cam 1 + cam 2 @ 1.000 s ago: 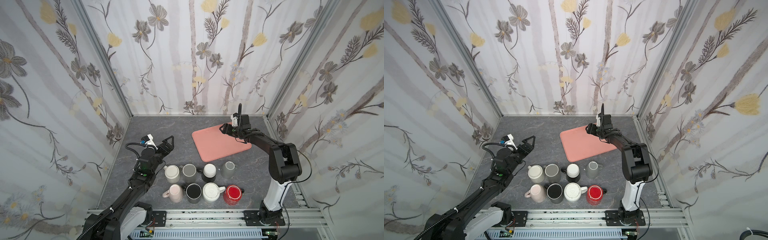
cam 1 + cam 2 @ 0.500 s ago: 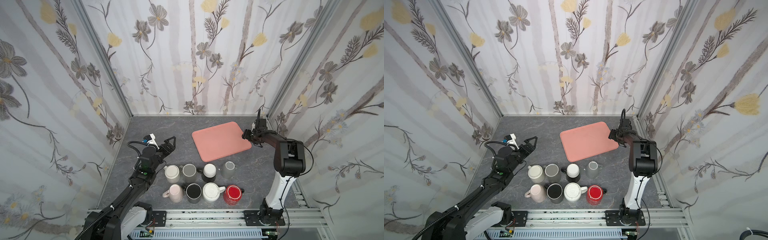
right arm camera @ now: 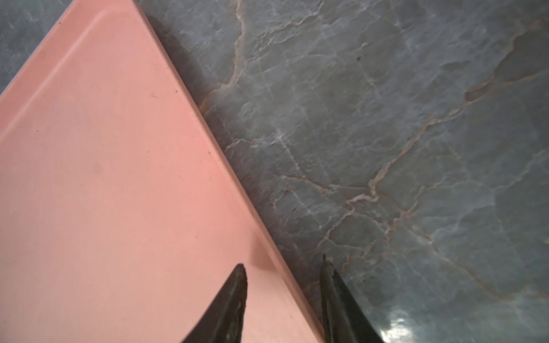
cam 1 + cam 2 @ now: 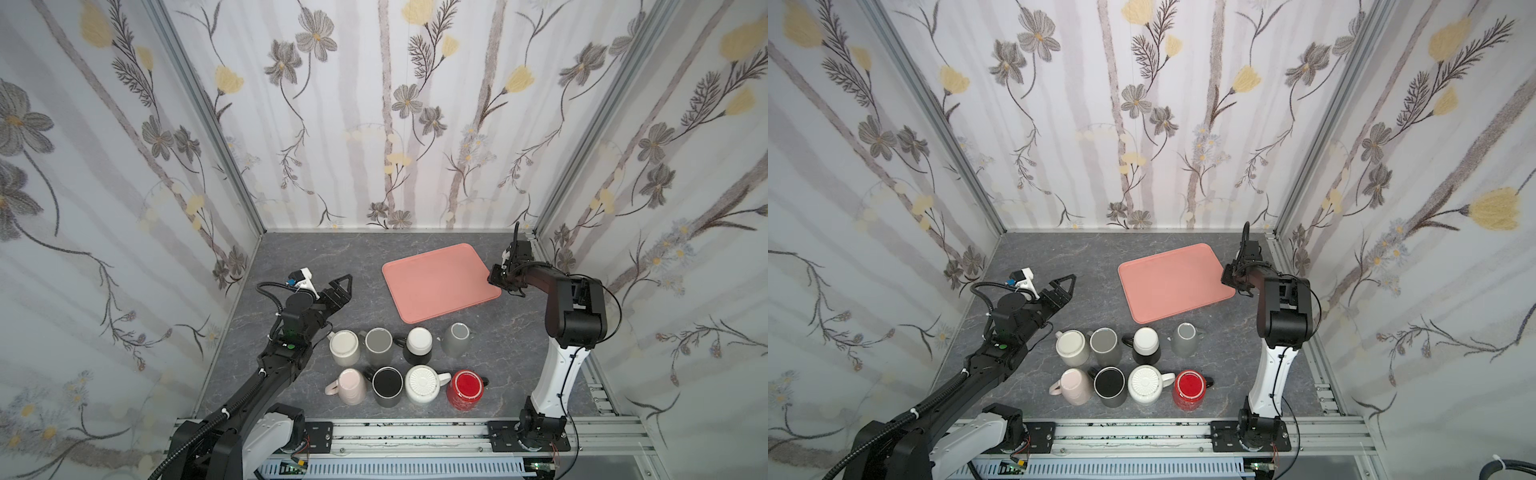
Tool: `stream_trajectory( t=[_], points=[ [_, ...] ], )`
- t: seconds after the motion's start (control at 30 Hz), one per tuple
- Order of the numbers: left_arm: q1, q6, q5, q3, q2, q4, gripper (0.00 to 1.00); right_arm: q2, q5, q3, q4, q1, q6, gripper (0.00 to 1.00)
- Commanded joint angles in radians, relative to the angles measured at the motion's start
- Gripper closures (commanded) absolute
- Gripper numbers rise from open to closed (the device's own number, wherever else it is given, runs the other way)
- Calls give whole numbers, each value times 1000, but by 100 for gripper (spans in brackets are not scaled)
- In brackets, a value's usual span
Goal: Turn the mug right side up
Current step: 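Drag the pink tray with the right gripper toward the table center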
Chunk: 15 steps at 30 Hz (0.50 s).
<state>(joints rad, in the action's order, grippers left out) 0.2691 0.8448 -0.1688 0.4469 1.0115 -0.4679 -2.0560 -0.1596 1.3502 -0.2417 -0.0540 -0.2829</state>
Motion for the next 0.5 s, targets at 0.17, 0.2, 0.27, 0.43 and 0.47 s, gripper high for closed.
stream_trajectory(
  t=[0.17,0.2,0.27,0.43,0.47],
  points=[
    [-1,0,-12,-3,12,-27,0,43,23,-83,-21,86,5,74],
    [-2,-1,-14,-2,13,-26,0,45,28,-91,-20,100,5,76],
    [-1,-3,-18,-2,15,-25,0,52,41,-106,-15,123,4,80],
    [-2,-6,-17,-2,15,-20,0,77,67,-155,9,173,-5,88],
    [-2,-4,-18,-4,15,-20,0,81,71,-160,13,186,-5,90]
  ],
)
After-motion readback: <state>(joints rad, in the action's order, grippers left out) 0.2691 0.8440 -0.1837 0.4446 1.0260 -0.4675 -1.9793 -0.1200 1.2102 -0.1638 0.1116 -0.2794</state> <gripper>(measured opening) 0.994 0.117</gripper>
